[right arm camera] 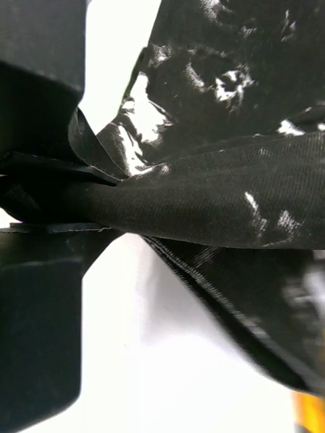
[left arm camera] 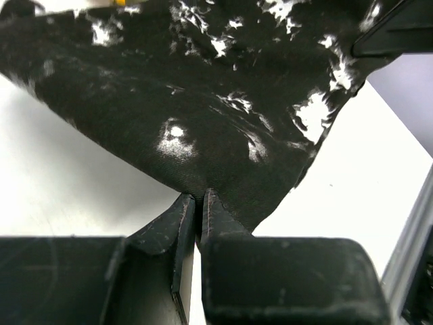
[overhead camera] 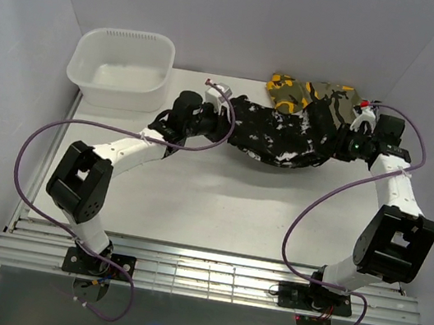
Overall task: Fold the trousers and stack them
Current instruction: Neatly place the folded trousers to the corner
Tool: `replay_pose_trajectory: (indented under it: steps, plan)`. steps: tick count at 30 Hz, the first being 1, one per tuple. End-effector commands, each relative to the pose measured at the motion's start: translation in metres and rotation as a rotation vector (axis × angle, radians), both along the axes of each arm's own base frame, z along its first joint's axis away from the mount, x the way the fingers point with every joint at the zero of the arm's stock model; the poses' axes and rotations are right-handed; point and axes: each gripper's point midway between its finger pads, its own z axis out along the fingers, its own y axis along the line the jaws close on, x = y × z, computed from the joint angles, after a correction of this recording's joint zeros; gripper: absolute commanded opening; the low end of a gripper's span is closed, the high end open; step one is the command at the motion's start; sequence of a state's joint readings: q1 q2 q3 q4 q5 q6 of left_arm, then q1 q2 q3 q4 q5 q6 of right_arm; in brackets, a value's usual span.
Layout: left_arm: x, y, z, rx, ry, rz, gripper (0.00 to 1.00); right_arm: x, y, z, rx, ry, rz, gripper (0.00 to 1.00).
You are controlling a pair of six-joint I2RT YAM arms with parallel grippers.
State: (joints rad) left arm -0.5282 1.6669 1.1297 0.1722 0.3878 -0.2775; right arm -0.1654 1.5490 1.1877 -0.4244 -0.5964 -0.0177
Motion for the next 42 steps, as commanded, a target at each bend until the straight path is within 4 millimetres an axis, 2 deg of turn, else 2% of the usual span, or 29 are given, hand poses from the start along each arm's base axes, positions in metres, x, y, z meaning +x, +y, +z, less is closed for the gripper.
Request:
replay_pose_trajectory:
  steps: [1, 3, 4, 6, 7, 8, 9, 10, 11, 14, 15, 16, 17, 18, 19, 20, 23, 24, 26, 27, 29, 30, 31, 34, 35, 37, 38, 39, 42]
  plan:
    - [0.025, -0.014, 0.077, -0.027, -0.258, -0.005, 0.00, 0.037, -0.019, 0.083, -0.096, -0.299, -0.008, 0.08]
    - [0.032, -0.026, 0.084, -0.031, -0.284, -0.022, 0.00, 0.049, -0.026, 0.101, -0.101, -0.337, -0.019, 0.08]
    - [0.037, -0.032, 0.105, -0.049, -0.332, -0.029, 0.00, 0.054, -0.029, 0.107, -0.102, -0.351, -0.028, 0.08]
    - [0.045, -0.040, 0.118, -0.061, -0.378, -0.030, 0.00, 0.069, -0.041, 0.124, -0.117, -0.393, -0.058, 0.08]
    - [0.056, -0.046, 0.107, -0.052, -0.369, -0.030, 0.00, 0.075, -0.047, 0.128, -0.122, -0.402, -0.079, 0.08]
    - [0.066, -0.052, 0.127, -0.077, -0.414, -0.023, 0.00, 0.081, -0.055, 0.132, -0.131, -0.414, -0.101, 0.08]
    - [0.073, -0.057, 0.129, -0.084, -0.427, -0.023, 0.00, 0.093, -0.063, 0.139, -0.143, -0.440, -0.117, 0.08]
    - [0.086, -0.065, 0.112, -0.076, -0.413, -0.028, 0.00, 0.099, -0.069, 0.142, -0.152, -0.451, -0.133, 0.08]
    - [0.094, -0.072, 0.133, -0.113, -0.466, -0.027, 0.00, 0.105, -0.077, 0.145, -0.156, -0.461, -0.147, 0.08]
    - [0.120, -0.089, 0.137, -0.148, -0.524, -0.023, 0.00, 0.127, -0.097, 0.159, -0.164, -0.508, -0.185, 0.08]
    - [0.125, -0.093, 0.138, -0.156, -0.542, -0.021, 0.00, 0.137, -0.104, 0.152, -0.161, -0.497, -0.197, 0.08]
    - [0.132, -0.097, 0.137, -0.163, -0.558, -0.018, 0.00, 0.146, -0.110, 0.168, -0.175, -0.544, -0.212, 0.08]
    - [0.145, -0.105, 0.115, -0.159, -0.547, -0.015, 0.00, 0.152, -0.117, 0.167, -0.179, -0.548, -0.224, 0.08]
    - [0.151, -0.110, 0.129, -0.191, -0.581, -0.014, 0.00, 0.162, -0.121, 0.157, -0.180, -0.540, -0.228, 0.08]
    - [0.155, -0.114, 0.125, -0.202, -0.587, -0.022, 0.00, 0.170, -0.127, 0.165, -0.195, -0.577, -0.240, 0.08]
    - [0.163, -0.123, 0.102, -0.206, -0.579, -0.031, 0.00, 0.180, -0.131, 0.150, -0.199, -0.564, -0.245, 0.08]
    - [0.172, -0.135, 0.086, -0.241, -0.618, -0.035, 0.00, 0.199, -0.145, 0.128, -0.235, -0.573, -0.278, 0.08]
    - [0.181, -0.141, 0.060, -0.228, -0.610, -0.020, 0.00, 0.206, -0.149, 0.111, -0.246, -0.560, -0.282, 0.08]
    - [0.189, -0.144, 0.041, -0.229, -0.631, -0.009, 0.00, 0.218, -0.163, 0.099, -0.291, -0.597, -0.322, 0.08]
    - [0.198, -0.147, 0.001, -0.203, -0.598, 0.004, 0.00, 0.222, -0.167, 0.071, -0.296, -0.560, -0.331, 0.08]
    - [0.208, -0.148, -0.007, -0.207, -0.644, 0.023, 0.00, 0.228, -0.175, 0.049, -0.322, -0.544, -0.349, 0.08]
    - [0.210, -0.150, -0.017, -0.203, -0.649, 0.017, 0.03, 0.234, -0.179, 0.030, -0.330, -0.539, -0.360, 0.08]
    - [0.212, -0.153, -0.043, -0.190, -0.628, 0.004, 0.10, 0.237, -0.182, 0.022, -0.340, -0.535, -0.372, 0.08]
    - [0.204, -0.160, -0.048, -0.165, -0.658, -0.045, 0.21, 0.253, -0.190, -0.003, -0.358, -0.517, -0.376, 0.08]
    - [0.201, -0.157, -0.064, -0.134, -0.646, -0.043, 0.28, 0.257, -0.191, -0.020, -0.352, -0.492, -0.373, 0.08]
    - [0.201, -0.150, -0.065, -0.117, -0.632, -0.015, 0.39, 0.266, -0.196, -0.015, -0.364, -0.490, -0.378, 0.09]
    - [0.200, -0.143, -0.063, -0.101, -0.613, 0.010, 0.46, 0.269, -0.196, -0.017, -0.365, -0.482, -0.379, 0.14]
    - [0.199, -0.137, -0.060, -0.093, -0.606, 0.013, 0.65, 0.271, -0.196, -0.022, -0.360, -0.472, -0.379, 0.21]
    - [0.191, -0.114, -0.033, -0.084, -0.588, 0.039, 0.91, 0.273, -0.199, 0.000, -0.358, -0.500, -0.418, 0.72]
